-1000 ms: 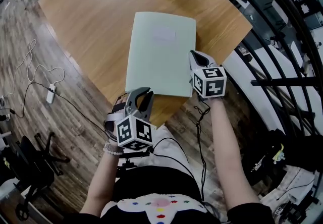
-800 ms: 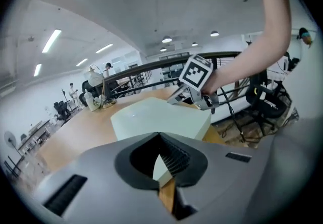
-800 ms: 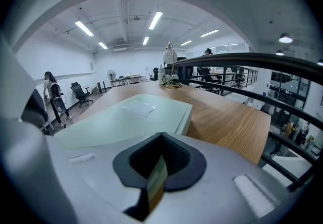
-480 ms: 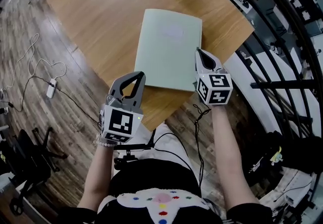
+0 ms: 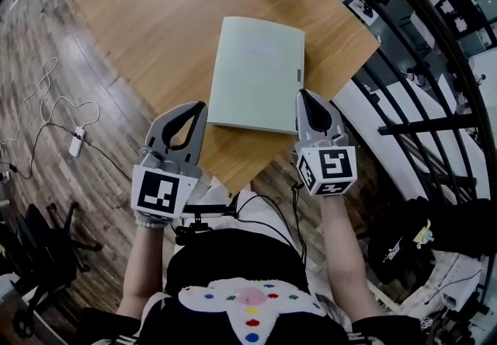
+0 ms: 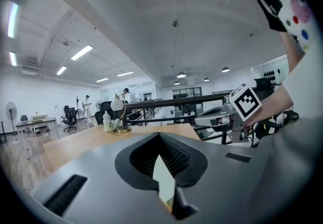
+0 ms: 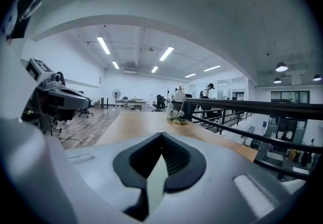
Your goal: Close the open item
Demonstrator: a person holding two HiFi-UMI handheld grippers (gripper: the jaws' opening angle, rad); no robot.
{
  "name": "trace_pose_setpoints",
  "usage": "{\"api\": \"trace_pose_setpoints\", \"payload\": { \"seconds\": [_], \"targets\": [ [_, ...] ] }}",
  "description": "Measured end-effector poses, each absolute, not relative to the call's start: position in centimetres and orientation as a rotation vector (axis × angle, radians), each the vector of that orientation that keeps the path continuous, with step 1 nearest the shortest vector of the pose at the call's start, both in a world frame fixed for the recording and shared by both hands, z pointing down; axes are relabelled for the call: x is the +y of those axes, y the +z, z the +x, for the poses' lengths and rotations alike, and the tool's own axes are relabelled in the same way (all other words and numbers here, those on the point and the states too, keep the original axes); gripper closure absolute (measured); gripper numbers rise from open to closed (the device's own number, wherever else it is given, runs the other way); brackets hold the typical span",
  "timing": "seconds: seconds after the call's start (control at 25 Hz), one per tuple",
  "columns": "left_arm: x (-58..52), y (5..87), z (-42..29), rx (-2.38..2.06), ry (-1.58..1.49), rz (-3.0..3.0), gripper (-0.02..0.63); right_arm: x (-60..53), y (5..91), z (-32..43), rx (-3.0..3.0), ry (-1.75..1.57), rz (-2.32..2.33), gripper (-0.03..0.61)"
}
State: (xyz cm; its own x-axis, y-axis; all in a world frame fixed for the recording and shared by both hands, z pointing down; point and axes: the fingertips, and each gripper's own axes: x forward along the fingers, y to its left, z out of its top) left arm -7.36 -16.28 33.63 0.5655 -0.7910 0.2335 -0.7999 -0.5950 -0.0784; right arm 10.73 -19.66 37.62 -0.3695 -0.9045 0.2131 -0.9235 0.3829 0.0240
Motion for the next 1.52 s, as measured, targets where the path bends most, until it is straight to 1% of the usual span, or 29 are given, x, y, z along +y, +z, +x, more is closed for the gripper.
{"api": "trace_pose_setpoints", "payload": {
  "seconds": [0.16, 0.44, 0.72, 1.52],
  "targets": [
    [-15.4, 31.8, -8.7, -1.423, 0.31, 2.763, 0.607, -17.3, 35.3, 9.7, -2.497, 0.07, 1.648, 0.571],
    [-14.5, 30.8, -9.9, -1.444, 0.312, 2.781, 0.607, -14.5, 33.6, 9.1, -2.516, 0.053, 1.664, 0.571],
    [-14.1, 30.8, -11.2, -1.474, 0.324, 2.753, 0.607, -13.4, 33.4, 8.3, -2.518, 0.088, 1.663, 0.571],
    [-13.6, 31.8, -11.3, -1.469, 0.373, 2.746, 0.607, -13.3, 33.8, 7.9, -2.484, 0.074, 1.628, 0.571]
  ]
}}
